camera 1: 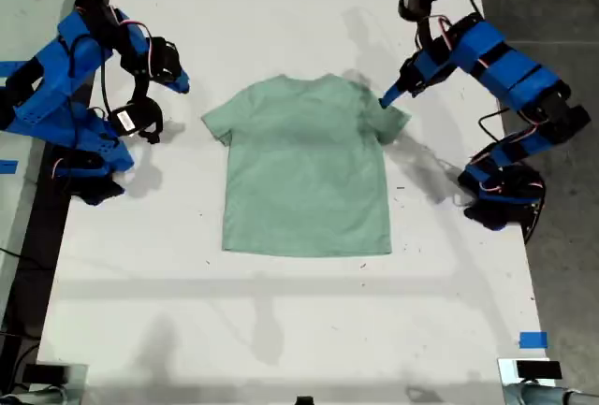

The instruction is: Fold tshirt

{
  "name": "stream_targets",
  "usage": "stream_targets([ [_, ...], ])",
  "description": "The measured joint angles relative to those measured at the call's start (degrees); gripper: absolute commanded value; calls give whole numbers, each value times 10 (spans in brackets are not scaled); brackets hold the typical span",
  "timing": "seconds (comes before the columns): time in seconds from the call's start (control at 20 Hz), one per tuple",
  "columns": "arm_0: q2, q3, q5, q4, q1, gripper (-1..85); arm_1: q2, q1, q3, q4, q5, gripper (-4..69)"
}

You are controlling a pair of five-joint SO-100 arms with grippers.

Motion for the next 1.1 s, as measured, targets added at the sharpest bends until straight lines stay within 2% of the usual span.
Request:
stream_targets([
  [0.15,0,0,0,0,0,1,-76,18,78,-117,-26,312],
  [0.25,0,0,0,0,0,1,-120,30,83,-151,-36,309],
  [0.4,0,0,0,0,0,1,-149,40,83,-161,-39,304],
  [0.5,0,1,0,0,0,1,-171,42,81,-161,-43,277],
  [0.55,0,3,0,-3,0,1,-185,42,66,-160,-46,224],
  [0.65,0,6,0,-7,0,1,-207,42,34,-153,-48,46],
  [0.7,-3,9,0,-7,0,1,-219,41,18,-145,-48,18],
  [0.95,-4,13,0,-10,0,1,-237,39,-26,-97,-48,-4],
  [1.1,-4,18,0,-12,2,1,-201,8,-68,-22,-32,-4],
])
